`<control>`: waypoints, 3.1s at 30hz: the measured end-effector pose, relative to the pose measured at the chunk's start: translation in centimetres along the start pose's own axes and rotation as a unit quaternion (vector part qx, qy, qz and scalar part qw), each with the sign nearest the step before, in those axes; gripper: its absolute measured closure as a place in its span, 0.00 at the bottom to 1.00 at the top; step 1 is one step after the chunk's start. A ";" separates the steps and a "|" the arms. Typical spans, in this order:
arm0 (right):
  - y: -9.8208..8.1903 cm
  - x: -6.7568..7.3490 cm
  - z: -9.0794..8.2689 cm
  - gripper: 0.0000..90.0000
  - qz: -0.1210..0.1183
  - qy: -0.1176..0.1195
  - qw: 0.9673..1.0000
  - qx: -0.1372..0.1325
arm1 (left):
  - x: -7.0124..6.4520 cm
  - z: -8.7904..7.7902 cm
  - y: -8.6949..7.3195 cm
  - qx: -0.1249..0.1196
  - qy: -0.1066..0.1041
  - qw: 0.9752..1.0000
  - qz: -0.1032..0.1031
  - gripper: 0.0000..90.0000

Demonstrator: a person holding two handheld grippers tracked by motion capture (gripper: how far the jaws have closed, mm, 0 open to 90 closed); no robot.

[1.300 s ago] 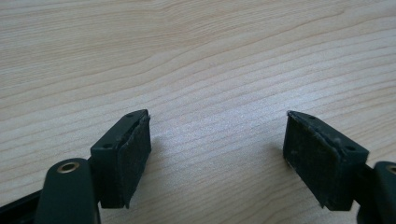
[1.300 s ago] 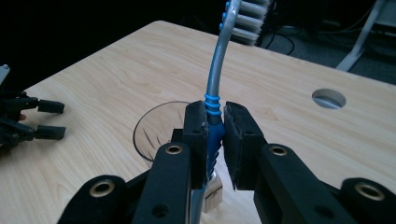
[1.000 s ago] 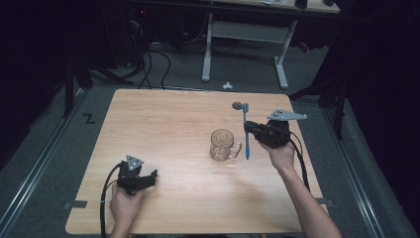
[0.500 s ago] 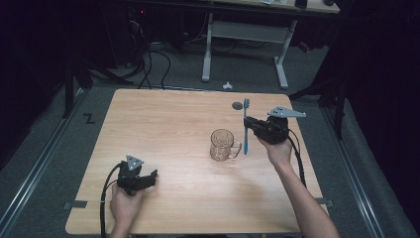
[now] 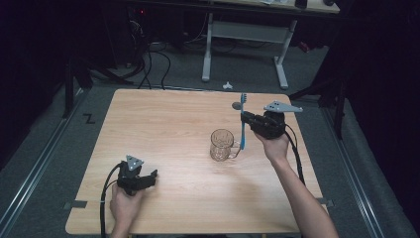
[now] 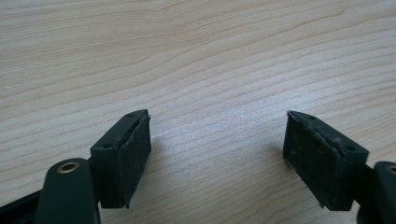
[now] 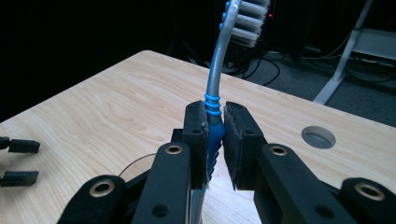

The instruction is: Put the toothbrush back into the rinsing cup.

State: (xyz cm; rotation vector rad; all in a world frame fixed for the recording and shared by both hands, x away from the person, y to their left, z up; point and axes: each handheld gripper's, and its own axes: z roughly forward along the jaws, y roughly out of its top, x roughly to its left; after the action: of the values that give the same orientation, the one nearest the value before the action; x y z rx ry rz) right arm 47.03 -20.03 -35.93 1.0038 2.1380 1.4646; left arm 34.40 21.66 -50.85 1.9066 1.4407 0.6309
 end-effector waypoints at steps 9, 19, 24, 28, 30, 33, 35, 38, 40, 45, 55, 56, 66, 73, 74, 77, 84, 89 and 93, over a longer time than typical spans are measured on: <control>0.2 -0.1 1.1 0.88 0.000 -0.011 1.000 -0.004 | 0.0 0.0 0.0 0.000 0.000 1.000 0.000 0.26; -0.1 -0.2 2.1 0.88 0.000 -0.023 1.000 -0.002 | 0.0 0.0 0.0 0.000 0.000 1.000 0.000 0.26; -0.2 -0.1 2.4 0.88 -0.010 -0.030 0.999 0.002 | 0.0 0.0 0.0 0.000 0.000 1.000 0.000 0.26; -0.3 0.0 2.5 0.88 -0.010 -0.028 1.000 0.004 | 0.0 0.0 0.0 0.000 0.000 1.000 0.000 0.26; -0.4 0.1 2.6 0.88 -0.010 -0.026 1.000 0.005 | 0.0 0.0 0.0 0.000 0.000 1.000 0.000 0.26; -0.5 0.1 2.5 0.88 -0.011 -0.025 1.000 0.008 | 0.0 0.0 0.0 0.000 0.000 1.000 0.000 0.26; -0.6 0.1 2.5 0.88 -0.009 -0.024 1.000 0.009 | 0.0 0.0 0.0 0.000 0.000 1.000 0.000 0.26; -0.6 0.0 2.3 0.88 -0.009 -0.022 1.000 0.010 | 0.0 0.0 0.0 0.000 0.000 1.000 0.000 0.26; -0.6 0.1 2.1 0.88 -0.009 -0.022 1.000 0.011 | 0.0 0.0 0.0 0.000 0.000 1.000 0.000 0.26; -0.8 0.2 1.6 0.88 -0.012 -0.017 1.000 0.013 | 0.0 0.0 0.0 0.000 0.000 1.000 0.000 0.26; -1.0 0.5 0.8 0.88 -0.019 -0.010 1.000 0.019 | 0.0 0.0 0.0 0.000 0.000 1.000 0.000 0.26; -1.1 0.6 0.7 0.88 -0.020 -0.009 1.000 0.020 | 0.0 0.0 0.0 0.000 0.000 1.000 0.000 0.26; -1.7 0.5 0.2 0.88 -0.017 -0.009 0.999 0.026 | 0.0 0.0 0.0 0.000 0.000 1.000 0.000 0.26; -1.9 0.5 -0.1 0.88 -0.022 -0.010 0.999 0.031 | 0.0 0.0 0.0 0.000 0.000 1.000 0.000 0.26; -1.9 0.6 -0.1 0.88 -0.025 -0.010 0.999 0.031 | 0.0 0.0 0.0 0.000 0.000 1.000 0.000 0.26; -1.9 0.9 -0.3 0.88 -0.033 -0.011 0.999 0.032 | 0.0 0.0 0.0 0.000 0.000 1.000 0.000 0.26; -2.0 1.2 -0.5 0.88 -0.039 -0.009 0.999 0.033 | 0.0 0.0 0.0 0.000 0.000 1.000 0.000 0.26; -2.3 1.3 -0.6 0.88 -0.042 -0.012 0.998 0.034 | 0.0 0.0 0.0 0.000 0.000 1.000 0.000 0.26; -2.7 1.0 -0.8 0.88 -0.037 -0.014 0.999 0.038 | 0.0 0.0 0.0 0.000 0.000 1.000 0.000 0.26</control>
State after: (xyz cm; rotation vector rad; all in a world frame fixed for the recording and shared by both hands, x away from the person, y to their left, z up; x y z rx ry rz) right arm 44.87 -20.34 -38.01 0.9545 2.2008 1.3380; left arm 34.40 21.66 -50.85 1.9063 1.4406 0.6308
